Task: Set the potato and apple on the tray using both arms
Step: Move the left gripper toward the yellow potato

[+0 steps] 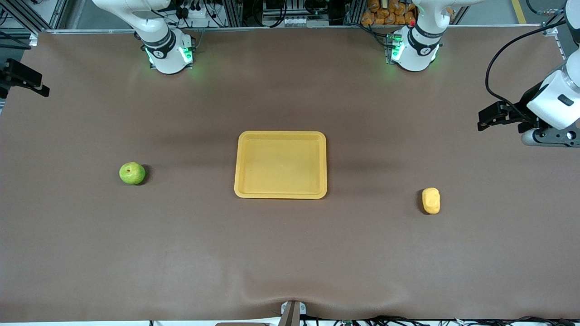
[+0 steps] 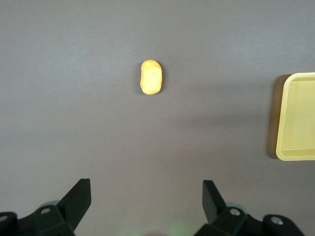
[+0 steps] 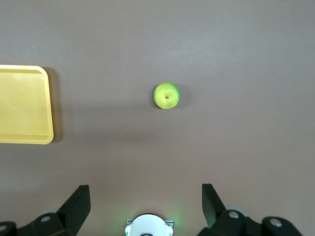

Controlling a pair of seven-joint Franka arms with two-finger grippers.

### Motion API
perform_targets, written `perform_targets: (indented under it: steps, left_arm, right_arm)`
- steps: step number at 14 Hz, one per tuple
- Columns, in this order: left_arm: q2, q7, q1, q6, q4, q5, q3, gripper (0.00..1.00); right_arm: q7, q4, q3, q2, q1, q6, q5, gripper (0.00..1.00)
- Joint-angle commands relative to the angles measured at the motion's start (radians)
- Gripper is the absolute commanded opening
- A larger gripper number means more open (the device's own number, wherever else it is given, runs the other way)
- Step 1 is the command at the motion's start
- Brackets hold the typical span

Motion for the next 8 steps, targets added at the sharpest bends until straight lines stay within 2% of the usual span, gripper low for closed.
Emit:
perform_targets:
  steps: [1,8]
  left_arm:
    - [-0.002,0.005,0.005,0.005,-0.005,-0.01,-0.002,1.0]
    - [0.02,-0.007,0.005,-0.004,-0.037,-0.003,0.0,1.0]
  right_arm:
    - [0.011,-0.003,-0.008,-0.015,0.007,-0.008,0.004,1.0]
    - [0.007,-0.001,-0.008,-0.013,0.006,-0.006,0.001,1.0]
